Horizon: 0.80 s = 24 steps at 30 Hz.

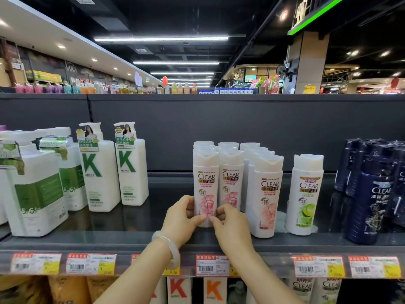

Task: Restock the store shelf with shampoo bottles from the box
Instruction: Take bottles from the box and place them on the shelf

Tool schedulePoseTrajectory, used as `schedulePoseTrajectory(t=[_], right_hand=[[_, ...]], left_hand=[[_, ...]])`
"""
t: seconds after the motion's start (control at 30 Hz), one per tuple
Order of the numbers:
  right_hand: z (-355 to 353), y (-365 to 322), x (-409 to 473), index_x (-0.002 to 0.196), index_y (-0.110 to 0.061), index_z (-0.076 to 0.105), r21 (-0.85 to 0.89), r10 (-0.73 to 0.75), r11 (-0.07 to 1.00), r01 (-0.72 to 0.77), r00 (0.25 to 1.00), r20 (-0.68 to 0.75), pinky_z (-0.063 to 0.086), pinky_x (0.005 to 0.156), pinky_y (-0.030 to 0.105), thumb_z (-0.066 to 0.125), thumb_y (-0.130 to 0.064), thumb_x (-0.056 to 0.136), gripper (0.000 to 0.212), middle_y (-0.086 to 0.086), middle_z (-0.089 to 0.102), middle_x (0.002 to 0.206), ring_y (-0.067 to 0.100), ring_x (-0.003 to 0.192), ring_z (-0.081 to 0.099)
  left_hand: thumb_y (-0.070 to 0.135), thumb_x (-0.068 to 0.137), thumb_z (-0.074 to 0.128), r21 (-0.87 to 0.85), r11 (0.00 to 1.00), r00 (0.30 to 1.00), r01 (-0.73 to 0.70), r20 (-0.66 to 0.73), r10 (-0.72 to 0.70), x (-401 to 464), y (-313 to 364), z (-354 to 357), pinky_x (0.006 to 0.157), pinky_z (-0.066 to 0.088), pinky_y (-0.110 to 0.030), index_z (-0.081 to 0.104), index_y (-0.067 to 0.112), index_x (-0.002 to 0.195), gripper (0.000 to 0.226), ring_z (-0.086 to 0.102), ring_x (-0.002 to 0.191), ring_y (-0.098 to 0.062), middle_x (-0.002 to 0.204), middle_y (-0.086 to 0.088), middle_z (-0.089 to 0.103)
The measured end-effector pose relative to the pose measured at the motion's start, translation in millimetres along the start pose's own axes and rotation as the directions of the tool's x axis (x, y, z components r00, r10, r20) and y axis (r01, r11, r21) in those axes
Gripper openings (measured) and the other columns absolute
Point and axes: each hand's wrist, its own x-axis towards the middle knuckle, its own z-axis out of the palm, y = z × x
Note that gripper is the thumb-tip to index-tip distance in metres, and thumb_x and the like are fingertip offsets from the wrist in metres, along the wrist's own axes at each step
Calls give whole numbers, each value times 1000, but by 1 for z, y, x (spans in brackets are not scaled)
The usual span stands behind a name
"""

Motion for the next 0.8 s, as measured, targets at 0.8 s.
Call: schedulePoseTrajectory(t=[0.8], right_hand=[[-5,9,-7,127,-18,48,-238,-19,971,20,1000,7,43,97,27,57,-22,91,38,1,46,125,16,114,49]], left_hand=[[17,81,69,-5,1000,997,-23,-71,23,-1,-8,8,69,44,-8,56,20,115,37,59,93,-3,110,4,65]])
